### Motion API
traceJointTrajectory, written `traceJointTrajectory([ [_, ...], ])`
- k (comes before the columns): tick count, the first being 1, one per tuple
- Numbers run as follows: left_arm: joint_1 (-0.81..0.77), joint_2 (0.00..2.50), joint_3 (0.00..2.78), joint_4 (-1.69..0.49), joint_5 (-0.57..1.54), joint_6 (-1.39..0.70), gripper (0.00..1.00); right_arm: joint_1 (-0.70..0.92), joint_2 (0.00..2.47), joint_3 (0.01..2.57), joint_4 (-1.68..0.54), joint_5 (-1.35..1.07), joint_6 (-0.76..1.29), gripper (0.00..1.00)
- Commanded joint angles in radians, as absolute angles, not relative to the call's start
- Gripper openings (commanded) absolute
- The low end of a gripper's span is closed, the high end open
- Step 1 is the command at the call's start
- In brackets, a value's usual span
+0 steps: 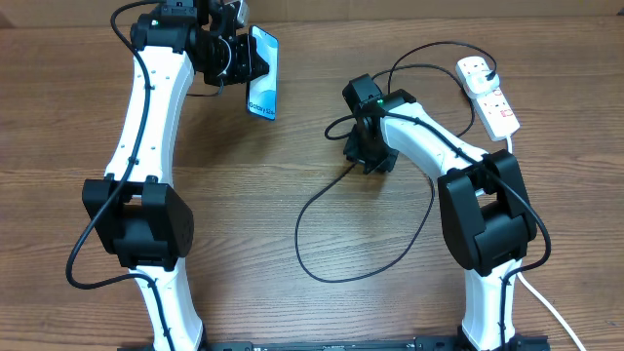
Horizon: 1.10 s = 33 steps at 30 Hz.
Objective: Plug charger to phone and switch on socket
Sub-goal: 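Close the right gripper on the USB-C plug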
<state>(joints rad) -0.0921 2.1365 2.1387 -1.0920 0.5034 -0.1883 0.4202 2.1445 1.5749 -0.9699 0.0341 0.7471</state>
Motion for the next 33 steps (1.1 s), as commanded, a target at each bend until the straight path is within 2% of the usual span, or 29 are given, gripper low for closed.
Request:
traceJointTrajectory([
  [1,-0.102,2.113,2.144,-1.084,0.514,-0.207,0.04,0.421,2.155,1.57,-0.979,0.043,0.752,0.36],
  [10,-0.102,2.113,2.144,-1.085,0.514,-0.207,0.04,0.421,2.155,1.57,-0.973,-0.056,0.753,0.36],
  [26,-0.102,2.113,2.144,-1.085,0.514,-0.207,0.04,0.421,2.157,1.57,-0.955,-0.02,0.756,0.29],
  [33,-0.102,2.113,2.144,-1.085,0.514,-0.207,0.04,0.425,2.16,1.528,-0.931,-0.02,0.755,0.3],
])
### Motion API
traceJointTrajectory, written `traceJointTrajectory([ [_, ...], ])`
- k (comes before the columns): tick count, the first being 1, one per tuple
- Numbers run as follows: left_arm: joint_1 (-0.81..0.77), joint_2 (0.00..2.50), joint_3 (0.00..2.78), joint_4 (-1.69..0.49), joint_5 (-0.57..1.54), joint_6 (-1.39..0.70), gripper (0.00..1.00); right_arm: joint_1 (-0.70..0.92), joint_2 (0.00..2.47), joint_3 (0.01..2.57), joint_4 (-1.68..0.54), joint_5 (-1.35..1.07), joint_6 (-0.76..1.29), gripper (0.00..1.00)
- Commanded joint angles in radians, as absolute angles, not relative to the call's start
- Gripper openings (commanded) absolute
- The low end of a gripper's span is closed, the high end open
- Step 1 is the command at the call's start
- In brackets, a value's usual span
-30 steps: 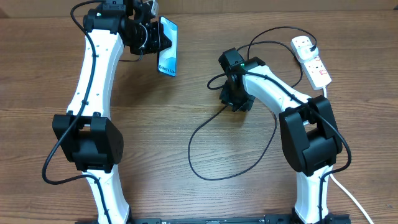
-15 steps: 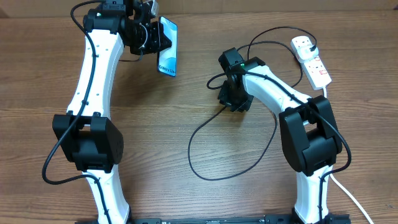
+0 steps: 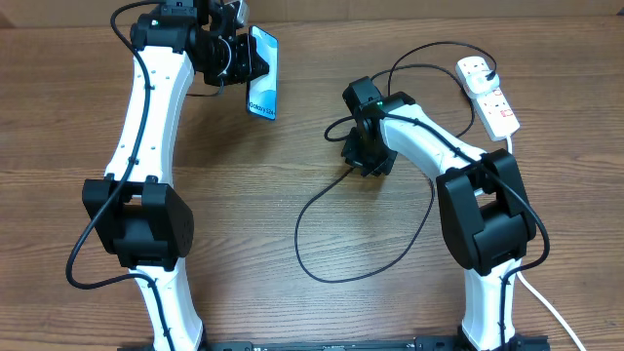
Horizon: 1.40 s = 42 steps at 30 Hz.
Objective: Plug charger to phone and switch on socket
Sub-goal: 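Close the right gripper on the USB-C plug, then lift the plug with the right gripper toward the phone's bottom end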
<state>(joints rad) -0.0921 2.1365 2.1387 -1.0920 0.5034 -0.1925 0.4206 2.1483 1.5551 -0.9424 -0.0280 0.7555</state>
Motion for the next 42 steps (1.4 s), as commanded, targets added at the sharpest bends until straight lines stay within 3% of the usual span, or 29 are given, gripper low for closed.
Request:
traceJointTrajectory([
  [1,-0.102,2.113,2.144,-1.085,0.514,-0.207,0.04,0.425,2.16,1.528,-0.931,-0.02,0.755,0.3],
  [6,-0.102,2.113,2.144,-1.085,0.514,-0.207,0.04,0.424,2.16,1.528,-0.929,-0.007,0.751,0.3],
  [12,-0.102,2.113,2.144,-1.082,0.514,-0.207,0.04,0.423,2.16,1.528,-0.952,0.028,0.752,0.2],
  [25,-0.102,2.113,2.144,-1.073,0.514,-0.207,0.04,0.422,2.16,1.533,-0.951,-0.04,0.751,0.19],
  [42,-0.102,2.113,2.144,-1.073,0.514,-0.207,0.04,0.408,2.16,1.533,-0.94,-0.061,0.751,0.04],
])
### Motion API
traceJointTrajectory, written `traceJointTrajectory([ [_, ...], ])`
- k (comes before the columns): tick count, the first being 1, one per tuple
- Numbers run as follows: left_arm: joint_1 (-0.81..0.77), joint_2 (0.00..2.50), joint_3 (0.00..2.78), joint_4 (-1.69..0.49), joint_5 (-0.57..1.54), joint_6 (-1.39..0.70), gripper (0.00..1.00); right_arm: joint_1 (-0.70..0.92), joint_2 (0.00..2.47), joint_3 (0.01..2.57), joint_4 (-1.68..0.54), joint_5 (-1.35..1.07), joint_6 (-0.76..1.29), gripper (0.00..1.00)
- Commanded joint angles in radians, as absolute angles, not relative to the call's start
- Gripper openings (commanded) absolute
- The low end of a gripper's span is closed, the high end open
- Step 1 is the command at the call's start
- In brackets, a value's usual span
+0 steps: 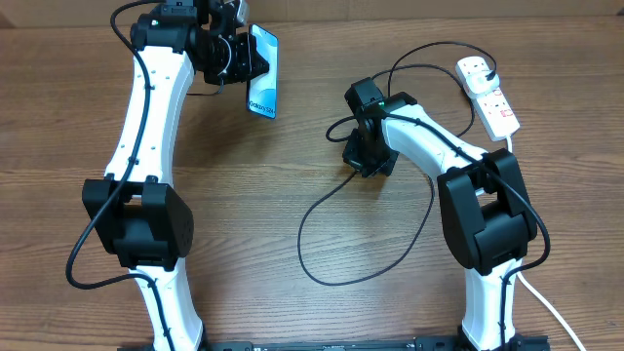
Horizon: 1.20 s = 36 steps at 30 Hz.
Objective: Plug charger to phone and switch on socket
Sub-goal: 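Lift the plug with the right gripper toward the phone's bottom end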
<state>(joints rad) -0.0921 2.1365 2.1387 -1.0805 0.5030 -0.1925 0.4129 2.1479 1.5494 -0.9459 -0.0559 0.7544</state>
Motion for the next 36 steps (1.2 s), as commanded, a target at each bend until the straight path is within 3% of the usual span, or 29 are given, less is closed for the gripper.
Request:
traceJointTrajectory([
  [1,-0.102,2.113,2.144,-1.073,0.514,-0.207,0.04,0.408,2.16,1.533,-0.939,-0.061,0.751,0.04],
  [10,-0.102,2.113,2.144,-1.068,0.529,-0.207,0.04,0.374,2.16,1.597,-0.959,-0.144,0.703,0.04],
  [22,-0.055,2.113,2.144,-0.866,1.103,-0.22,0.04,0.264,2.116,1.771,-1.021,-0.971,0.17,0.04],
  [27,-0.026,2.113,2.144,-0.81,1.199,-0.318,0.04,0.26,2.096,1.771,-1.058,-1.221,0.012,0.04],
  [36,-0.023,2.113,2.144,-0.808,1.198,-0.364,0.04,0.288,2.047,1.772,-1.026,-1.255,-0.009,0.04],
])
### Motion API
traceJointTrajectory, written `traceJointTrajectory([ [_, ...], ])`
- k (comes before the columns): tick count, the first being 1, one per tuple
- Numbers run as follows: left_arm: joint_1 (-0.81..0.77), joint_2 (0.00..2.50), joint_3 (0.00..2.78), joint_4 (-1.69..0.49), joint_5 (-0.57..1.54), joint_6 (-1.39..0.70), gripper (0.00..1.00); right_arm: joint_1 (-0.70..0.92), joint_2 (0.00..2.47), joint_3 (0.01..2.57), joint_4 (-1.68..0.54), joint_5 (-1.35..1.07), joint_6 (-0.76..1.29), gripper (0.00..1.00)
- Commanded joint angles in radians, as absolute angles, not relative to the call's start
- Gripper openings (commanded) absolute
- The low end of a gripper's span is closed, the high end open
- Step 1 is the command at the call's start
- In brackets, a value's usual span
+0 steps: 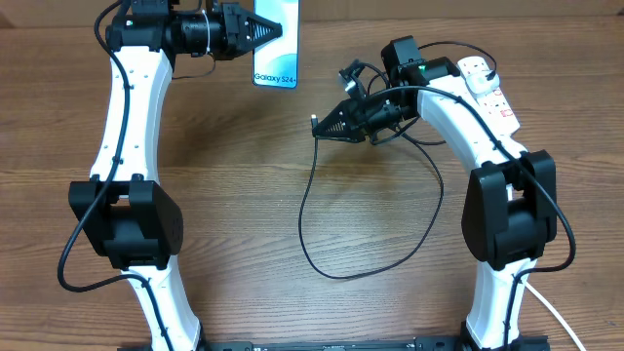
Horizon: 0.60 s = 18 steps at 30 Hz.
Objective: Plug charger to phone and switch on socket
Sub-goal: 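Lift the plug with the right gripper toward the phone's bottom end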
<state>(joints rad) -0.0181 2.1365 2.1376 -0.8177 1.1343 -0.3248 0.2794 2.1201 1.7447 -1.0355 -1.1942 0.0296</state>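
In the overhead view a phone (276,49) with a lit "Galaxy S24+" screen is held at the table's far edge, its top cut off by the frame. My left gripper (265,31) is shut on its left side. My right gripper (329,124) points left, shut on the black charger cable (304,219) near its plug end (314,123). The plug tip sits below and right of the phone, apart from it. The cable loops down the table and back up to a white power strip (492,97) at far right.
A charger adapter (469,66) sits in the strip's far socket. The wooden table (234,195) carries both arm bases near the front edge. A white lead (546,307) runs off at lower right.
My right gripper was down on the cable at mid table; now it is raised, turned to point left, with the plug end in it. The left arm has carried the phone right, its screen facing up.
Through all three earlier moments my left gripper held the phone tilted at the far left, and my right gripper stayed low on the cable at mid table, barely shifting. Now the plug end is lifted toward the phone, which has moved right.
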Motion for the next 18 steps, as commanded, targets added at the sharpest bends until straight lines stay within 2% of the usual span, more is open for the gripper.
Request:
traceJointTrajectory([
  [1,-0.023,2.113,2.144,-0.806,1.198,-0.373,0.04,0.288,2.032,1.774,-1.022,-1.254,-0.009,0.04],
  [6,-0.023,2.113,2.144,-0.799,1.198,-0.432,0.04,0.293,1.963,1.775,-0.974,-1.239,0.005,0.04],
  [10,-0.025,2.113,2.144,-0.78,1.198,-0.5,0.04,0.319,1.934,1.775,-0.907,-1.152,0.124,0.04],
  [18,-0.028,2.113,2.144,-0.776,1.206,-0.57,0.04,0.394,1.935,1.775,-0.836,-1.155,0.177,0.04],
])
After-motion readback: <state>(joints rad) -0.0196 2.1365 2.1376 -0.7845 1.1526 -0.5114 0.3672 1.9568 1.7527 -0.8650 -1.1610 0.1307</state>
